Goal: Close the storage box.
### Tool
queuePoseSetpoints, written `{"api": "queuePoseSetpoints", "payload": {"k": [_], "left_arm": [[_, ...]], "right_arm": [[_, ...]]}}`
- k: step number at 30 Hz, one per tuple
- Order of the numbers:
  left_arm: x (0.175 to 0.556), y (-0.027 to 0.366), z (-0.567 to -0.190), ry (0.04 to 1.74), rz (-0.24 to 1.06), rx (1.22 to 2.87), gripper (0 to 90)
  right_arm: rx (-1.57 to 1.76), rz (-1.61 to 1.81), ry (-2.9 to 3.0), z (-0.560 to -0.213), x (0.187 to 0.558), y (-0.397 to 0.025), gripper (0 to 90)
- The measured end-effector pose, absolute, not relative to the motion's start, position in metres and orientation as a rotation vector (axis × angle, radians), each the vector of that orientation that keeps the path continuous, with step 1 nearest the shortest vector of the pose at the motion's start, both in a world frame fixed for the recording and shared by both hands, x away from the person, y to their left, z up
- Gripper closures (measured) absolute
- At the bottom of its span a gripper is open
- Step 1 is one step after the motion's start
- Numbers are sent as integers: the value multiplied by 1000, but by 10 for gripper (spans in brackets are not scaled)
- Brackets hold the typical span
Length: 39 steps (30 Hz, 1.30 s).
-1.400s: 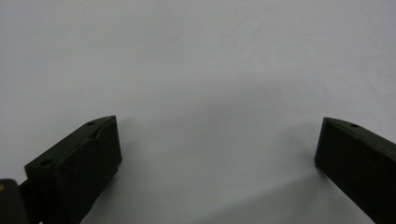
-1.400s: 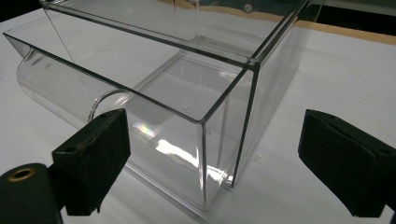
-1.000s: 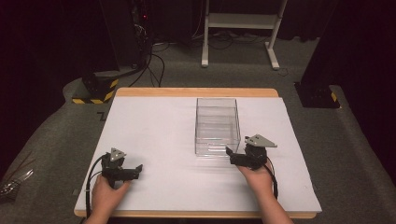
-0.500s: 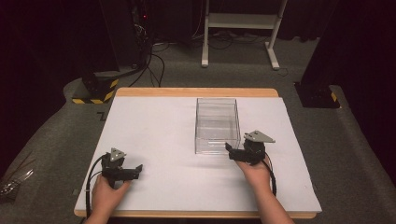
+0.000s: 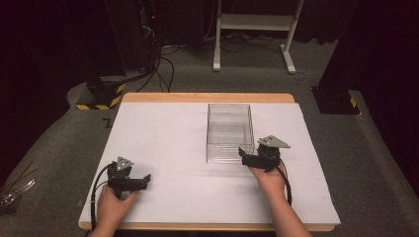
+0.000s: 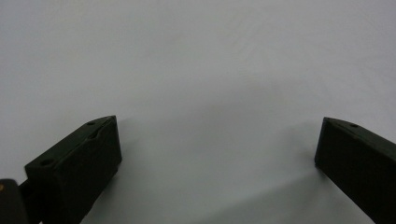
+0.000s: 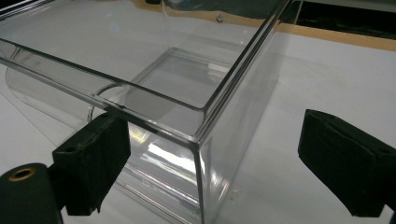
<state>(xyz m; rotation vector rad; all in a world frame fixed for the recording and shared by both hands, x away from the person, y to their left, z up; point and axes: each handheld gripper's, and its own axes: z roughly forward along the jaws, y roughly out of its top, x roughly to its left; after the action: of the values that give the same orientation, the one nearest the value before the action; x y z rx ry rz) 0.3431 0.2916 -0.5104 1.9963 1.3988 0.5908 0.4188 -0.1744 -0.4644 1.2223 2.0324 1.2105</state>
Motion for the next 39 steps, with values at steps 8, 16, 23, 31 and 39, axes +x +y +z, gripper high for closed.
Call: {"api": "queuePoseSetpoints", "payload": {"k": [8,16,23,31,39], "left_arm": [[343,292,-510,1399,590,1996,6],[343,292,-510,1398,591,1998,6],[343,292,-510,1399,590,1996,6],[343,292,-510,1400,591,1998,6],[343,292,-510,1398,591,1997,6]], "right_arm": [[1231,1208,2025,-465,423,-174,94],[1240,1214,2029,-466,426,-173,93],[1238,1211,2030,-466,426,-173,93],[1238,1210,2031,-466,426,-173,94],[1239,1192,2043,-465,423,-173,106]]}}
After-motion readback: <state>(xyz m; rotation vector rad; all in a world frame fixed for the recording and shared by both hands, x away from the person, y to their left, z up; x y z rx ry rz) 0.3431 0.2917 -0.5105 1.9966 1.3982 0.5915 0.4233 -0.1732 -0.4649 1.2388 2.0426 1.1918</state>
